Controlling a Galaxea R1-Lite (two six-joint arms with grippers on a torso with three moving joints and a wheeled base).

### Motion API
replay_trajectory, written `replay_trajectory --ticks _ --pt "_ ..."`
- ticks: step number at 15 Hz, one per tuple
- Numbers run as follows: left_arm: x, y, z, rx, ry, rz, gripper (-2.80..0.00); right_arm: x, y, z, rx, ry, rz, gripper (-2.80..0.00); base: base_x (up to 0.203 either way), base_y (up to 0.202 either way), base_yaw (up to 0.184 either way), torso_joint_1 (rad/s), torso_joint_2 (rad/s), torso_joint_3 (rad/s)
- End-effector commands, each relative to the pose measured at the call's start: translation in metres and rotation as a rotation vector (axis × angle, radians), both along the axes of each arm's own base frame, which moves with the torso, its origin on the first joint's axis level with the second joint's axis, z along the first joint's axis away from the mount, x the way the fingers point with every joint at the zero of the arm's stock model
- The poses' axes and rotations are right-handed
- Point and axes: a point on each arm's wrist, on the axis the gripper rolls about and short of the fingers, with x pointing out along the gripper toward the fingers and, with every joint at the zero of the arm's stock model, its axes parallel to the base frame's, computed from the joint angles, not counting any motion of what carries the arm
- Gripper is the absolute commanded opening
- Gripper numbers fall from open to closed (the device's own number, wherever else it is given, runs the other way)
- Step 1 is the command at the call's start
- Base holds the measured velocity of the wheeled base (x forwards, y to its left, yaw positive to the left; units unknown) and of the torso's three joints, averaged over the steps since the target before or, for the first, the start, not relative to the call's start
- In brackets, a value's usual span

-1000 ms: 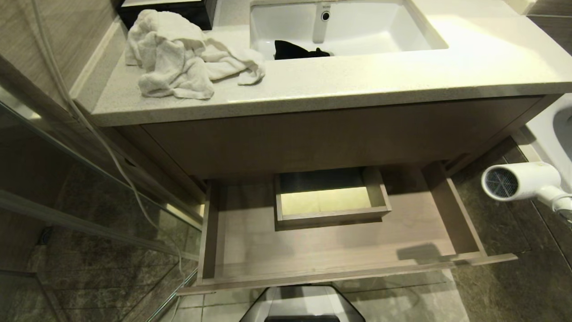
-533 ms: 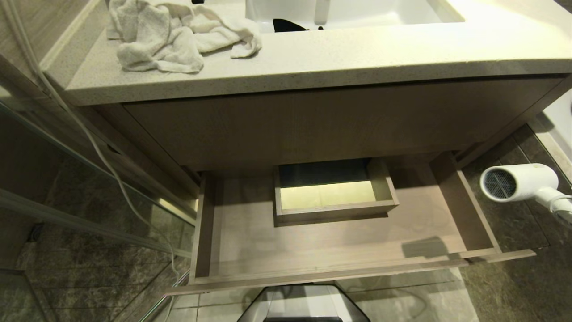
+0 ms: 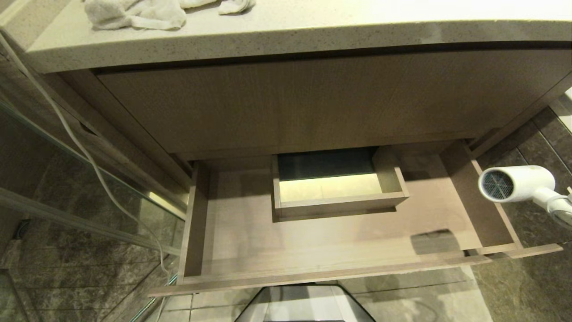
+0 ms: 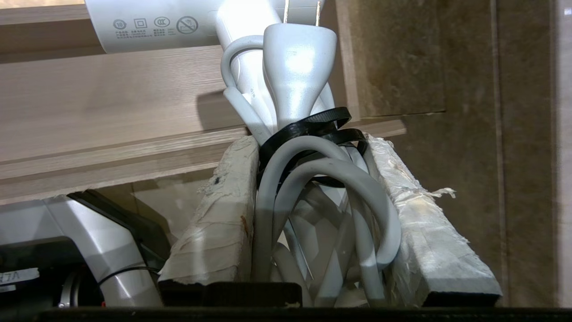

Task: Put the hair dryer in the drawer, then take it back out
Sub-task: Put it into the drawer

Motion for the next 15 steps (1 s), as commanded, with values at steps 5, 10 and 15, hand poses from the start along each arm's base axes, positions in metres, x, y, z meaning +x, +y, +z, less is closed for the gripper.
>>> replay_trajectory --ticks 5,10,15 --pt "0.0 0.0 0.0 0.0 0.002 0.0 -2.8 0.011 -0.008 -0.007 0.027 0.041 0.005 -2.8 0.0 0.0 0.0 -0.149 0.4 0.231" --pt "0.0 0.0 0.0 0.0 0.002 0.0 -2.8 0.04 -0.029 -0.013 0.065 0.116 -0.001 -2.8 0.0 0.0 0.0 0.076 0.24 0.309" --pt "0.0 0.0 0.0 0.0 0.001 0.0 -2.8 0.085 -0.061 -0.027 0.105 0.227 0.017 -2.8 0.0 0.0 0.0 0.07 0.04 0.087"
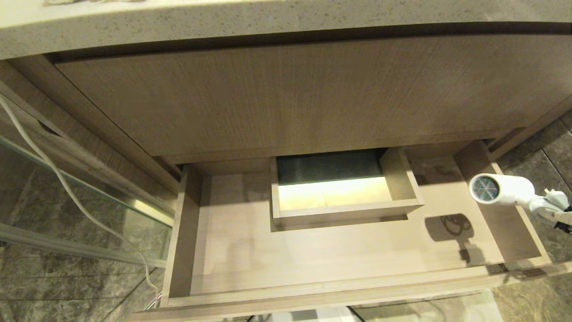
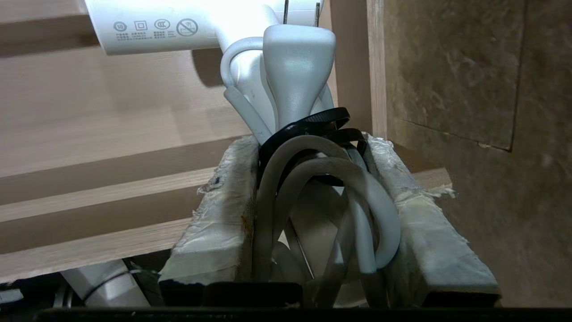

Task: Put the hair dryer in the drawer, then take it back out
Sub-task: Put it into the drawer

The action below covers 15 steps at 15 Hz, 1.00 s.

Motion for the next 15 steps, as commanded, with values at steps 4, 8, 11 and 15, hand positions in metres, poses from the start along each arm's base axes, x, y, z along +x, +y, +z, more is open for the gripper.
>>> replay_trajectory --ticks 4,8,11,15 --pt "0.0 0.0 0.0 0.0 0.002 0.0 -2.8 0.055 -0.037 -0.038 0.055 0.166 0.055 -2.8 0.0 0.0 0.0 0.012 0.0 0.019" --pt "0.0 0.0 0.0 0.0 0.001 0.0 -2.8 0.099 -0.044 -0.059 0.038 0.199 0.138 -2.8 0.0 0.0 0.0 0.0 0.0 0.0" --pt "0.0 0.0 0.0 -0.001 0.002 0.0 -2.8 0.143 -0.048 -0.079 0.017 0.171 0.191 -2.8 0.0 0.0 0.0 0.0 0.0 0.0" --pt "0.0 0.0 0.0 0.0 0.002 0.0 -2.8 0.178 -0.042 -0.095 -0.033 0.09 0.24 -2.8 0.0 0.0 0.0 0.0 0.0 0.0"
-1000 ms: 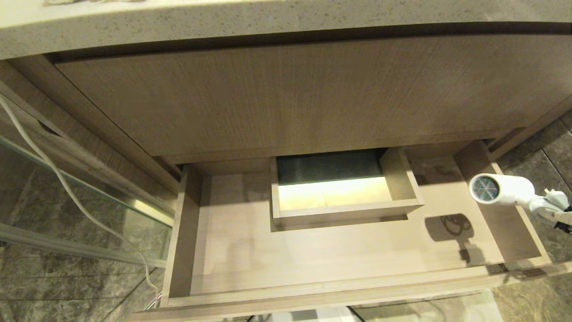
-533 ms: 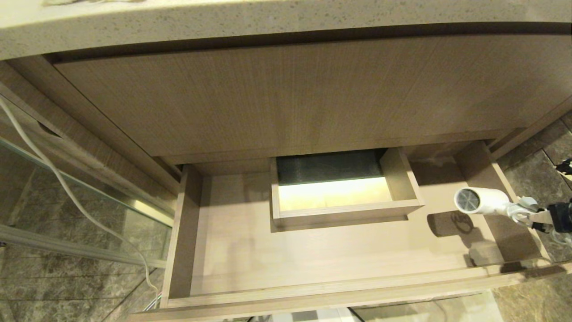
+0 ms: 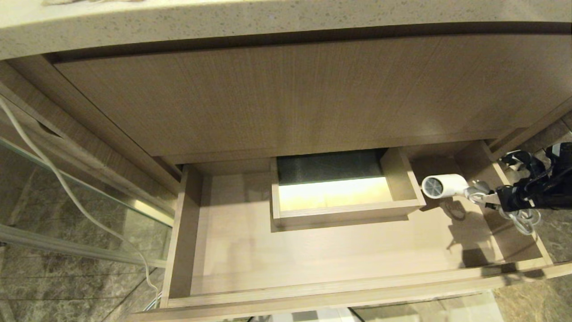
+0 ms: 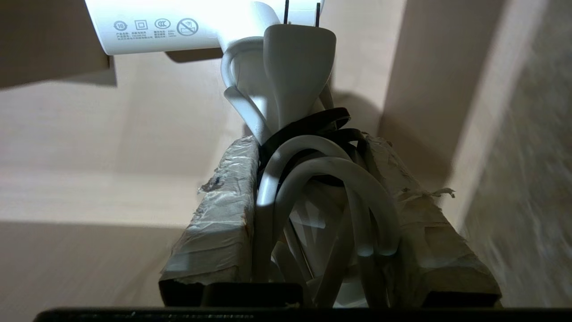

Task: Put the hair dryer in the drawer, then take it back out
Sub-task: Put it into the drawer

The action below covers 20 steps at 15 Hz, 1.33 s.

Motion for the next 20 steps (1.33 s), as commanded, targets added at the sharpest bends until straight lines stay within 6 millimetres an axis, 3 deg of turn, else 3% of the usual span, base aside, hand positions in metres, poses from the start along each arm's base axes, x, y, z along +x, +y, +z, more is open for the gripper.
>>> replay_trajectory --ticks 1,6,7,8,12,15,17,18,20 --pt "0.0 0.0 0.0 0.0 0.001 0.0 -2.8 0.018 -0.003 -0.027 -0.01 -0.017 0.016 -2.8 0.0 0.0 0.0 0.0 0.0 0.0" --pt "0.0 0.0 0.0 0.0 0.0 0.0 -2.8 0.031 -0.008 -0.042 -0.038 -0.066 0.022 -2.8 0.0 0.0 0.0 0.0 0.0 0.0" --pt "0.0 0.0 0.0 0.0 0.001 0.0 -2.8 0.031 -0.008 -0.044 -0.038 -0.066 0.022 -1.31 0.0 0.0 0.0 0.0 0.0 0.0" --pt "0.0 0.0 0.0 0.0 0.001 0.0 -2.8 0.03 -0.008 -0.045 -0.039 -0.064 0.025 0.0 0.0 0.0 0.0 0.0 0.0 0.0" --pt "0.0 0.0 0.0 0.0 0.001 0.0 -2.8 0.028 -0.007 -0.037 -0.05 -0.082 0.025 0.0 0.0 0.0 0.0 0.0 0.0 0.0" --pt "0.0 0.0 0.0 -0.001 0.0 0.0 -2.8 0.014 -0.002 -0.002 -0.071 -0.145 0.015 0.0 0.0 0.0 0.0 0.0 0.0 0.0" --pt "0.0 0.0 0.0 0.0 0.0 0.0 -2.8 -0.012 0.006 0.026 -0.078 -0.173 0.0 0.0 0.0 0.0 0.0 0.0 0.0 0.0" --pt "0.0 0.0 0.0 0.0 0.001 0.0 -2.8 -0.032 0.013 0.04 -0.077 -0.181 -0.008 -2.8 0.0 0.0 0.0 0.0 0.0 0.0" --pt "0.0 0.0 0.0 0.0 0.001 0.0 -2.8 -0.072 0.027 0.05 -0.054 -0.135 -0.026 -2.8 0.0 0.0 0.0 0.0 0.0 0.0"
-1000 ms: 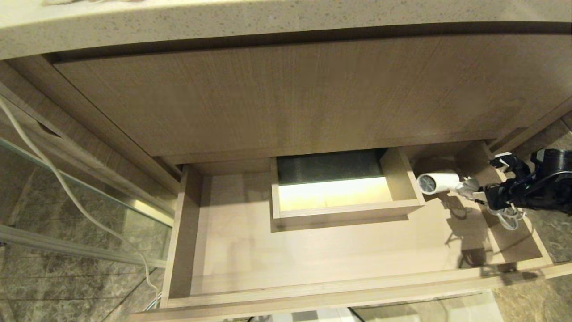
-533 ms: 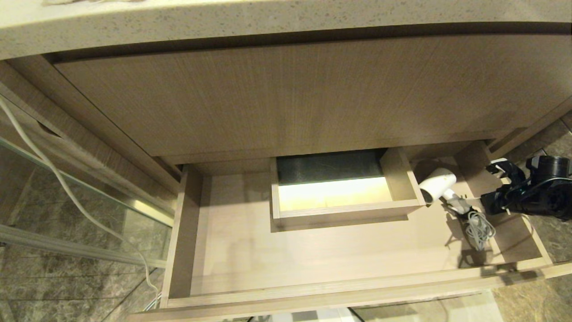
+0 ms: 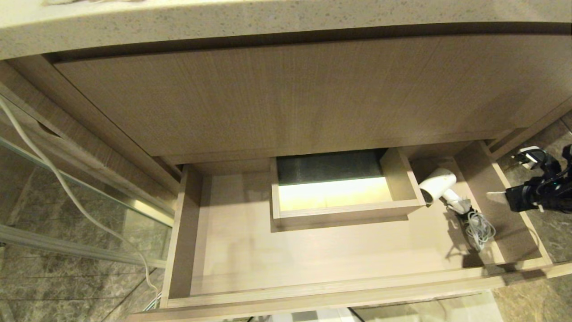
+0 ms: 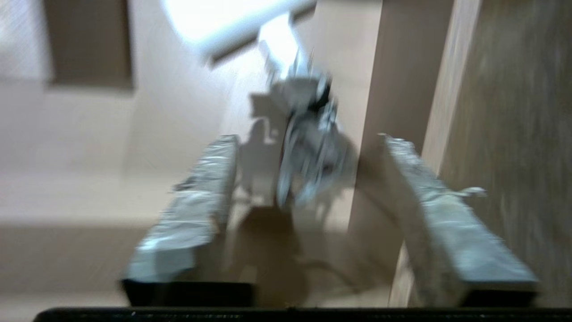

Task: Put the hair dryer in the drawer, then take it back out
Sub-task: Put it into the drawer, then close the drawer

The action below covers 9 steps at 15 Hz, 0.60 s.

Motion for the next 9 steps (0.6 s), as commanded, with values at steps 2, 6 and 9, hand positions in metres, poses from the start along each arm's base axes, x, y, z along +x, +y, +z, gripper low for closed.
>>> replay_trajectory --ticks 2,6,9 --pt "0.0 0.0 0.0 0.0 0.001 0.0 -2.8 -0.08 0.033 0.032 0.01 0.042 -0.022 -2.8 0.0 0.0 0.0 0.0 0.0 0.0" --pt "0.0 0.0 0.0 0.0 0.001 0.0 -2.8 -0.141 0.055 -0.001 -0.028 0.253 -0.033 -2.8 0.0 0.0 0.0 0.0 0.0 0.0" --pt "0.0 0.0 0.0 0.0 0.001 0.0 -2.8 -0.153 0.055 -0.017 -0.044 0.334 -0.032 -2.8 0.0 0.0 0.0 0.0 0.0 0.0"
